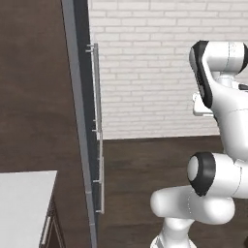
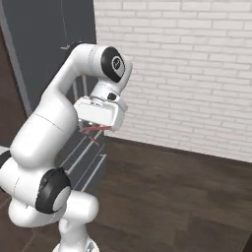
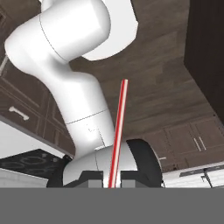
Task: Take a straw from the drawer in front and place it inside the glass cup on the dining counter.
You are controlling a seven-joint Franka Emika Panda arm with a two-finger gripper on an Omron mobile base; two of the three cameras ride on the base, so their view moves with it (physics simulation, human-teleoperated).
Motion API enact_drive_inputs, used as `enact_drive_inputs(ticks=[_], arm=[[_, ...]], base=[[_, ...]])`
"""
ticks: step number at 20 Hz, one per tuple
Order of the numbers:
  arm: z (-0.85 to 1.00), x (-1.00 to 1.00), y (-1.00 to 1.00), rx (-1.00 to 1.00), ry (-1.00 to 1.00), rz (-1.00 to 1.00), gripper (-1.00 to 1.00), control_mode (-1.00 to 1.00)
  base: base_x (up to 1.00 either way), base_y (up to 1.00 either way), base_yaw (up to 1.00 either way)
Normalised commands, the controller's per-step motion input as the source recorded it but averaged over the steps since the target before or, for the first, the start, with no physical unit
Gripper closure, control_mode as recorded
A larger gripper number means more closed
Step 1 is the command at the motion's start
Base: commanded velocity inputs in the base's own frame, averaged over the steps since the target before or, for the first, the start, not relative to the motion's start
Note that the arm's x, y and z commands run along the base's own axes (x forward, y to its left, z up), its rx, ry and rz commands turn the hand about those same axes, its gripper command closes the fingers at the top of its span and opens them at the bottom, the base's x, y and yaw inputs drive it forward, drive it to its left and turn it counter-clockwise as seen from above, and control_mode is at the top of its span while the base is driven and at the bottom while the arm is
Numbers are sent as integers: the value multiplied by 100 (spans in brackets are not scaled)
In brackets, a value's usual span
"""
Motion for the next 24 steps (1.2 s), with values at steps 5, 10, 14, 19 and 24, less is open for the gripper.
enact_drive_inputs(ticks=[5,10,14,19,24], arm=[[0,0,0,0,0,0,100,100],[0,0,0,0,0,0,100,100],[0,0,0,0,0,0,100,100],[0,0,0,0,0,0,100,100],[0,0,0,0,0,0,100,100]], base=[[100,-43,-29],[100,-35,-42],[92,-30,-51],[83,-29,-54],[82,-28,-55]])
